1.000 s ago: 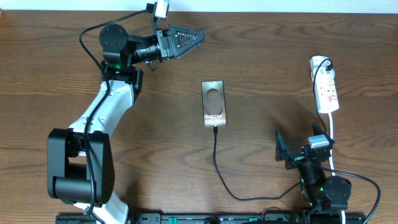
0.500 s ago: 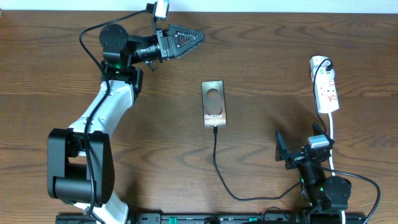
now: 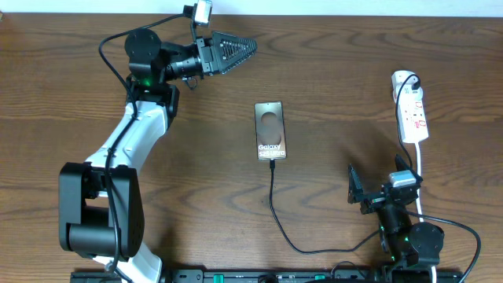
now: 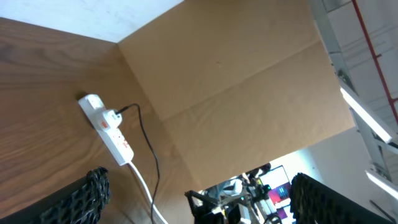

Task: Plug charger to phone and switch on socket

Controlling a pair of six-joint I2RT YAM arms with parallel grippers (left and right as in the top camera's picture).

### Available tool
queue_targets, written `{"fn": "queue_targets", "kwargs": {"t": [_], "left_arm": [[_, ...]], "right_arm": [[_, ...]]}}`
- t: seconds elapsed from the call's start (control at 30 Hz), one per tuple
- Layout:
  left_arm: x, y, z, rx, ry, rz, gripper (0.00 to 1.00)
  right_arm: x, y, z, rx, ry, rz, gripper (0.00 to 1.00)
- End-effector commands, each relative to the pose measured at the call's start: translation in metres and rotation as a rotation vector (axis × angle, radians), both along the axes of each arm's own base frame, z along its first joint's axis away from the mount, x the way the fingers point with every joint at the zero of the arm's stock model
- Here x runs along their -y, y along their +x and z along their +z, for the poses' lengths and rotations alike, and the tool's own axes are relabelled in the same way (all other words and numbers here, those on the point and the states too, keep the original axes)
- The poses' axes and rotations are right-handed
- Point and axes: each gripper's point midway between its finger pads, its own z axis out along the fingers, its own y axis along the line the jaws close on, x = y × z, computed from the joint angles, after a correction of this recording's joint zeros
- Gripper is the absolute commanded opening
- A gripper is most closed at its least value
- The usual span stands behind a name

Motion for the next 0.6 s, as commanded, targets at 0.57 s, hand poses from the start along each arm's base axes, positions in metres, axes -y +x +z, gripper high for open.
{"fn": "queue_targets", "kwargs": {"t": [0.57], "left_arm": [[-0.085,0.015,-0.118,-0.061,0.797,0.565,0.93]], "right_arm": [[-0.003,-0.001,-0.001,-0.008,0.012,0.013,0.99]]}}
